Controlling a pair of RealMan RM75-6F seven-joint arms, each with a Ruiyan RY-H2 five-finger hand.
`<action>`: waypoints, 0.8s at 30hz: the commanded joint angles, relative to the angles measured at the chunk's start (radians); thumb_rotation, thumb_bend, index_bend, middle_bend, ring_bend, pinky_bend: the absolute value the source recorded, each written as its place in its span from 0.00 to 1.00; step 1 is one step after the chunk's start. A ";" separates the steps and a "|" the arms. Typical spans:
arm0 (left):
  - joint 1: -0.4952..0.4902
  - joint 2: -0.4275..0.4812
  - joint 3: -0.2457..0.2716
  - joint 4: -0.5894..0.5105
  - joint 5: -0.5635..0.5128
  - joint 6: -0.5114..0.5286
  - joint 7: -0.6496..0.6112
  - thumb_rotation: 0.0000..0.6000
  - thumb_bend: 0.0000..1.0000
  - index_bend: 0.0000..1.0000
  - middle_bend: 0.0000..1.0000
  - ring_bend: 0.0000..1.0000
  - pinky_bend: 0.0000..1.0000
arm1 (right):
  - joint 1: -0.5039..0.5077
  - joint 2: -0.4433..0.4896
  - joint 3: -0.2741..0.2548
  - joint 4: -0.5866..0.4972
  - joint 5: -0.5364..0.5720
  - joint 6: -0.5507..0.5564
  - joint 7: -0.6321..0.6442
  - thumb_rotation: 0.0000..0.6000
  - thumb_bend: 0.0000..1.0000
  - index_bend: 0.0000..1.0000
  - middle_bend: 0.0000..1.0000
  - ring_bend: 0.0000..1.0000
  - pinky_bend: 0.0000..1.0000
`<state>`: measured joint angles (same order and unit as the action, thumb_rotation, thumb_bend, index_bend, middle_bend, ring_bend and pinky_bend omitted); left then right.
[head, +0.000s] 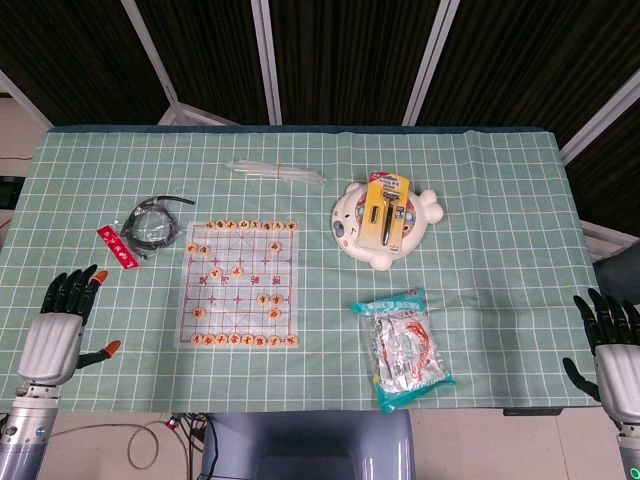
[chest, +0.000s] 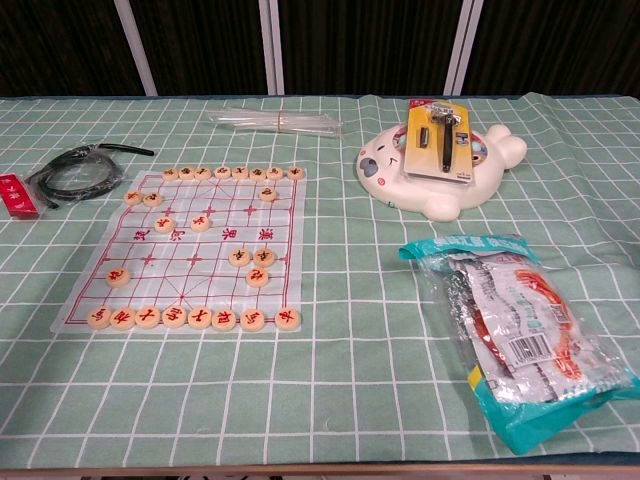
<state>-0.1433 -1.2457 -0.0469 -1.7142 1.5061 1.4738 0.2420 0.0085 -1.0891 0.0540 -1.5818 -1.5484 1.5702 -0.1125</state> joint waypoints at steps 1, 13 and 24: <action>0.000 0.000 0.000 0.000 0.000 0.000 0.000 1.00 0.03 0.00 0.00 0.00 0.00 | 0.000 0.000 0.000 0.000 0.000 0.000 0.000 1.00 0.34 0.00 0.00 0.00 0.00; -0.001 0.001 0.000 0.003 0.002 -0.001 -0.001 1.00 0.03 0.00 0.00 0.00 0.00 | 0.000 -0.001 -0.001 -0.001 -0.001 -0.001 -0.002 1.00 0.34 0.00 0.00 0.00 0.00; -0.004 0.002 -0.001 0.004 -0.001 -0.006 -0.006 1.00 0.03 0.00 0.00 0.00 0.00 | -0.001 -0.003 0.001 -0.002 0.002 0.002 -0.008 1.00 0.34 0.00 0.00 0.00 0.00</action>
<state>-0.1471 -1.2441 -0.0477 -1.7096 1.5053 1.4677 0.2356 0.0072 -1.0919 0.0549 -1.5836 -1.5461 1.5720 -0.1207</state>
